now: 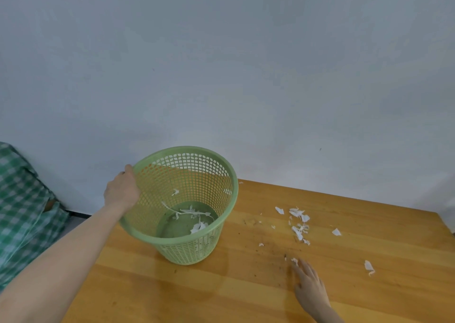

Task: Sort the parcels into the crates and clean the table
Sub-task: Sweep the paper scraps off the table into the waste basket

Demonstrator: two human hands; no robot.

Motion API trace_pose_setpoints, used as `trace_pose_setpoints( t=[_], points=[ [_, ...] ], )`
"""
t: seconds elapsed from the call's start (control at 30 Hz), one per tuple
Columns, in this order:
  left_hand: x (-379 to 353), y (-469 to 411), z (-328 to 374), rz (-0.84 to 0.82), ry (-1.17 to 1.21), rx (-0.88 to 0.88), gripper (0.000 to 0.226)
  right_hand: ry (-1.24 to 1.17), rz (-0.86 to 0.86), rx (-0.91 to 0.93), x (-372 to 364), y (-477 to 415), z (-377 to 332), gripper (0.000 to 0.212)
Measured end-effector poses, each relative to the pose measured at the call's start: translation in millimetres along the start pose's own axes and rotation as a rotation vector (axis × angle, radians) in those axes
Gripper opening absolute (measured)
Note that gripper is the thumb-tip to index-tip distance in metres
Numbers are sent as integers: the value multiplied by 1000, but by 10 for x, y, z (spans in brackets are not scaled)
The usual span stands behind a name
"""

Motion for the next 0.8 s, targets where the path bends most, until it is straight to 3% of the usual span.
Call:
trace_pose_setpoints(
  t=[0.3, 0.37, 0.47, 0.53, 0.67, 0.8],
  points=[
    [-7, 8, 14, -19, 7, 7, 30, 57, -107, -27, -13, -123, -54, 66],
    [11, 19, 12, -13, -1, 13, 30, 31, -56, -31, 44, -116, -77, 66],
    [11, 23, 19, -11, -21, 12, 30, -191, 92, -1, 272, -86, -225, 65],
    [9, 10, 6, -11, -26, 16, 30, -357, 248, 115, 604, -10, -516, 62],
    [-24, -13, -31, -27, -28, 20, 28, -575, 560, 519, 1455, 543, -1504, 64],
    [-39, -26, -46, -28, 12, 10, 25, -450, 664, 918, 1837, 1112, -2484, 61]
  ],
)
Point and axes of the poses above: each hand's wrist, its own y-axis away from the middle knuckle, its own x-axis out of the back of the hand, z = x × y, the point moved 9 cm from there along -y, towards the middle knuckle, and after that the axes turned 9 degrees about -z, right-handed, at the moved point
